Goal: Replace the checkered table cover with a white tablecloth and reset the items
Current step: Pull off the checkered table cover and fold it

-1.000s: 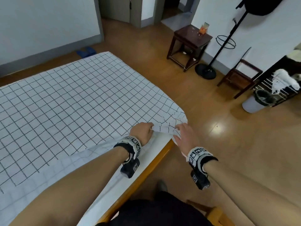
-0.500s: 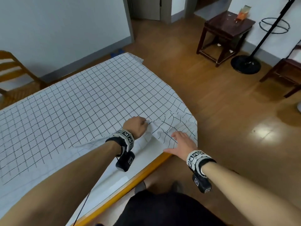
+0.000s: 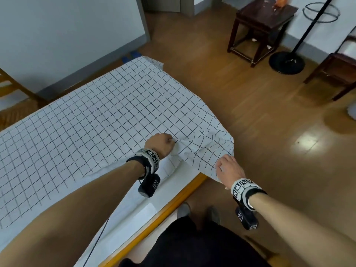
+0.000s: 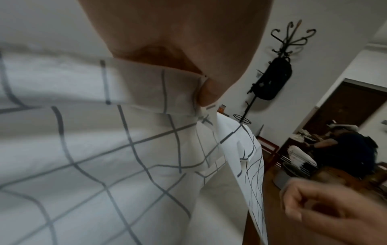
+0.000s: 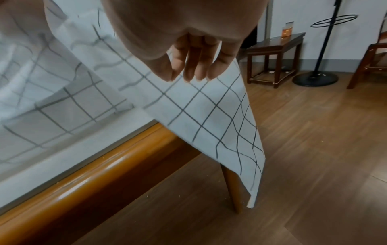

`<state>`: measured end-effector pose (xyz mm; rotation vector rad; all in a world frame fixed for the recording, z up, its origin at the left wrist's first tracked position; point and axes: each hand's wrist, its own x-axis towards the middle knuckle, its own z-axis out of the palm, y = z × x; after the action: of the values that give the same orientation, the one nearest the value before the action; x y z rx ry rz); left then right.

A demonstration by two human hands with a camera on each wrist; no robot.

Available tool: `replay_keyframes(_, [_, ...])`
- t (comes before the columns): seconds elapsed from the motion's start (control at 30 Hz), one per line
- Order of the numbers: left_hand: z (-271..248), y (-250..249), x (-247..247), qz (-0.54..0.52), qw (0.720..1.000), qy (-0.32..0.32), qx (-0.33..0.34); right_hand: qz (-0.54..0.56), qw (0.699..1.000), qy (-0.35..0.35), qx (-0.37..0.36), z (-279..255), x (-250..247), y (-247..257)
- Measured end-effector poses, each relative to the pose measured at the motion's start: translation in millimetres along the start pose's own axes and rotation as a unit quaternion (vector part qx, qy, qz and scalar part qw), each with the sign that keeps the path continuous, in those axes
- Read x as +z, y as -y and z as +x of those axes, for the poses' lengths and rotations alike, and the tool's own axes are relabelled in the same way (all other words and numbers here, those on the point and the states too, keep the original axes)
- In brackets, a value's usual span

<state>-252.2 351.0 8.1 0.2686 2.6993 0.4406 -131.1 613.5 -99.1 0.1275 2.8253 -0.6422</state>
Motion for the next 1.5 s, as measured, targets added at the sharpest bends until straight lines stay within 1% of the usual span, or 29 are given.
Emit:
replay_keyframes(0.07, [7,-1,4,0.018,1.0,0.017,0.018,0.013,1.0,0.004,0.013,-1,-5,-1])
replay_keyframes(0.17, [17,-1,12,0.028,0.998,0.027,0.044,0.024,0.999,0.029,0.021,-4,-10,1])
replay_keyframes(0.2, [19,-1,15,0.032,0.997,0.033,0.069,0.025,0.999,0.04,0.026,-5,-10,2])
replay_keyframes(0.27, [23,-1,22,0.064,0.985,0.055,0.151,0.027,0.997,0.059,0.038,-8,-7,9])
replay_keyframes(0.33, [22,-2,29,0.114,0.961,0.072,0.242,0.033,0.996,0.066,0.047,-9,0,18])
replay_keyframes(0.4, [21,-5,33,0.151,0.936,0.08,0.306,0.029,0.996,0.068,0.057,-10,9,27])
replay_keyframes(0.47, [21,-5,38,0.154,0.92,0.074,0.353,0.021,0.996,0.06,0.067,-10,17,34])
replay_keyframes(0.53, [22,-3,38,0.125,0.912,0.065,0.386,0.016,0.996,0.04,0.074,-10,23,40])
replay_keyframes(0.6, [21,-5,35,0.097,0.909,0.061,0.402,0.011,0.997,0.007,0.077,-9,28,43])
replay_keyframes(0.7, [20,-12,27,0.076,0.919,0.069,0.38,-0.019,0.996,-0.042,0.079,-8,27,44])
replay_keyframes(0.8, [23,-14,19,0.048,0.933,0.056,0.353,-0.04,0.992,-0.064,0.097,-8,18,37])
replay_keyframes(0.9, [26,-10,12,0.02,0.938,0.033,0.343,-0.034,0.988,-0.076,0.131,-8,6,24])
replay_keyframes(1.0, [29,-5,7,-0.007,0.942,0.028,0.334,-0.009,0.983,-0.081,0.162,-9,-8,12])
replay_keyframes(1.13, [31,2,0,-0.01,0.954,0.008,0.301,0.035,0.968,-0.119,0.219,-10,-32,0])
replay_keyframes(1.23, [34,6,-2,-0.021,0.967,-0.001,0.252,0.048,0.956,-0.142,0.253,-9,-58,-6])
replay_keyframes(1.3, [37,8,-3,-0.018,0.974,0.001,0.225,0.078,0.951,-0.156,0.256,-9,-74,-10])
replay_keyframes(1.37, [38,9,-1,-0.005,0.976,0.007,0.216,0.106,0.95,-0.178,0.233,-7,-88,-12])
replay_keyframes(1.5, [40,6,1,-0.005,0.977,0.014,0.215,0.066,0.952,-0.223,0.199,-2,-121,-4])
